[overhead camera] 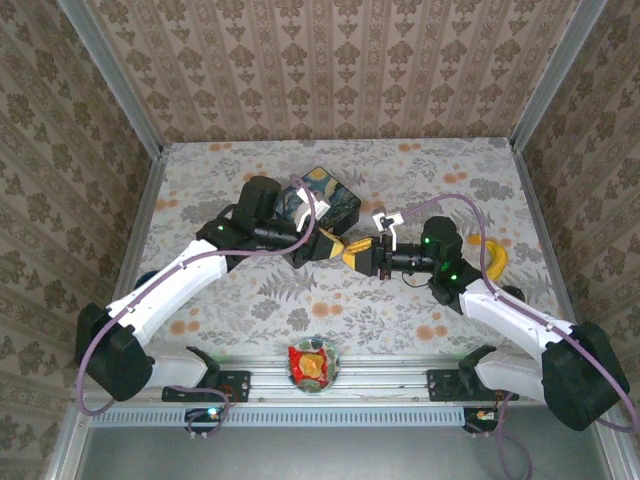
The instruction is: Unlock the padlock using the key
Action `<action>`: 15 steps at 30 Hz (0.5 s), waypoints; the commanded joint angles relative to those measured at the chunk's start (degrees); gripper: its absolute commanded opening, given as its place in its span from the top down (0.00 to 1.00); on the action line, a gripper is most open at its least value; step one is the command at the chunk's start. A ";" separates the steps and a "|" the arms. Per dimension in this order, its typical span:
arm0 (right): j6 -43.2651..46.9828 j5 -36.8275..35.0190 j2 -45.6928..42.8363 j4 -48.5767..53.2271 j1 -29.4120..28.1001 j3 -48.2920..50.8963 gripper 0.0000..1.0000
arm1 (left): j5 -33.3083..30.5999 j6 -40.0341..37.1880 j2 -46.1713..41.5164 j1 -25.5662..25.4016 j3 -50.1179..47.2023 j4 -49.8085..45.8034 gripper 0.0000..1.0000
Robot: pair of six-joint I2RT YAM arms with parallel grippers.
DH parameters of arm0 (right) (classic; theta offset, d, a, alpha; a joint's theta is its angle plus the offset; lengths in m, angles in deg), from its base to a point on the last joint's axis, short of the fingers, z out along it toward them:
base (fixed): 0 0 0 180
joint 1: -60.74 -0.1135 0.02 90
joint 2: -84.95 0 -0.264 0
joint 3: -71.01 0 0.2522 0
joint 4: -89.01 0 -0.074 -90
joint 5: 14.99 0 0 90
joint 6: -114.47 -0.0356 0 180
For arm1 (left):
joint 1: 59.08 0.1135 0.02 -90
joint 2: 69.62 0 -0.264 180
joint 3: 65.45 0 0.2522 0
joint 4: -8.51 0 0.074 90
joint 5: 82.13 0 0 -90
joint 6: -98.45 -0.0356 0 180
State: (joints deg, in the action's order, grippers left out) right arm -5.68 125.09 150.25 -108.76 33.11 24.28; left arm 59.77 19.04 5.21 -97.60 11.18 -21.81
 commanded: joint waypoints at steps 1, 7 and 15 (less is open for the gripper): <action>-0.02 0.06 -1.05 -1.96 -0.30 -1.57 0.79 | 1.63 0.37 -1.58 0.29 -0.90 1.04 1.00; -0.17 0.67 -1.14 -1.96 -0.24 -1.42 0.85 | 1.71 1.95 -1.79 0.82 -1.57 3.43 1.00; -0.18 1.20 -1.41 -2.34 -0.28 -1.31 1.00 | 2.77 4.95 -1.83 2.27 -3.44 7.95 1.00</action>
State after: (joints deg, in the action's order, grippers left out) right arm -5.90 124.83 150.16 -109.26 33.11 24.28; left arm 61.76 21.93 4.86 -96.38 8.65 -17.59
